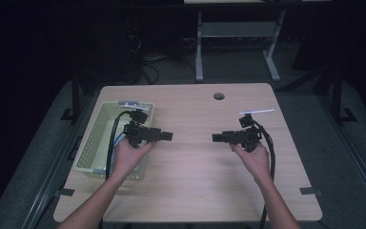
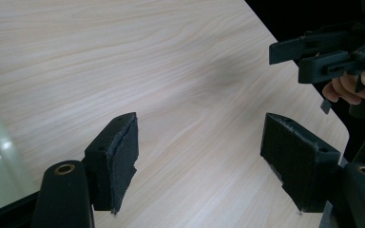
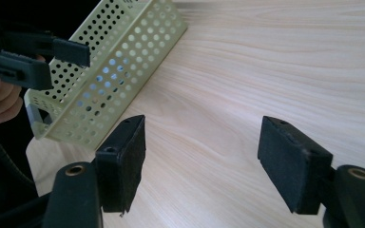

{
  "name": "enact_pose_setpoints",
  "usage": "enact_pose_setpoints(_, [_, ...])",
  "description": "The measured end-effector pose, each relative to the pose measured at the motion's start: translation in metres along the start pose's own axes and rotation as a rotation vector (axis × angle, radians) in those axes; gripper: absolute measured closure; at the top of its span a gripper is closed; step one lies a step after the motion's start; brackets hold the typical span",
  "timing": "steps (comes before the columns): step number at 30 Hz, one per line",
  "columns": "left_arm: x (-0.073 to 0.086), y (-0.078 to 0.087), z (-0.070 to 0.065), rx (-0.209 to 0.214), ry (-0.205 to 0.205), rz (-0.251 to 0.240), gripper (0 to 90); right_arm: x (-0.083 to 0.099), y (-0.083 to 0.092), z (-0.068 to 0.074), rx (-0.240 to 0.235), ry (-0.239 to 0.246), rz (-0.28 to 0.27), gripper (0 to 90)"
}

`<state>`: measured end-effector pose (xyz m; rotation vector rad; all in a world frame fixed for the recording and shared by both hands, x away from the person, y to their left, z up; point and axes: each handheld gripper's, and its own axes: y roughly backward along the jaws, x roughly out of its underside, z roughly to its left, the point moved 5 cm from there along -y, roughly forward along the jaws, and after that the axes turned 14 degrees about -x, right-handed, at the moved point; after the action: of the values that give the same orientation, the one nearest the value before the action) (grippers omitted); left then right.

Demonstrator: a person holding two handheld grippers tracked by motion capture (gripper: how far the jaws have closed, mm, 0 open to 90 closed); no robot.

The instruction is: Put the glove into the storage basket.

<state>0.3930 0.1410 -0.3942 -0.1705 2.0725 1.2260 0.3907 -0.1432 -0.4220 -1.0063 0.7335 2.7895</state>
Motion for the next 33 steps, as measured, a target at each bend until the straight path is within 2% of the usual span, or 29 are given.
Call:
enact_pose_setpoints(3, [0.001,-0.006,-0.007,0.013,-0.003,-0.002,28.2,0.005,0.006,-0.006,0.013,-0.006,-0.019,32.4])
enact_pose_setpoints(4, [0.002,-0.007,-0.008,0.017,-0.005,0.000,28.2,0.008,0.008,-0.008,0.015,-0.026,-0.015,32.0])
enact_pose_setpoints(13, [0.009,-0.024,-0.022,0.047,-0.016,0.019,28.1,0.027,0.023,-0.023,0.032,-0.056,-0.018,32.0])
enact_pose_setpoints(18, [0.012,-0.030,-0.029,0.047,-0.025,0.022,28.4,0.036,0.032,-0.030,0.038,-0.065,-0.009,31.6])
enact_pose_setpoints(25, [0.017,-0.037,-0.037,0.058,-0.033,0.025,28.1,0.053,0.048,-0.042,0.049,-0.081,-0.030,31.9])
enact_pose_setpoints(28, [0.019,-0.041,-0.043,0.070,-0.035,0.022,28.2,0.057,0.053,-0.044,0.040,-0.100,-0.042,32.0])
enact_pose_setpoints(33, [0.025,-0.049,-0.051,0.090,-0.041,0.027,28.2,0.062,0.061,-0.047,0.040,-0.098,-0.043,31.8])
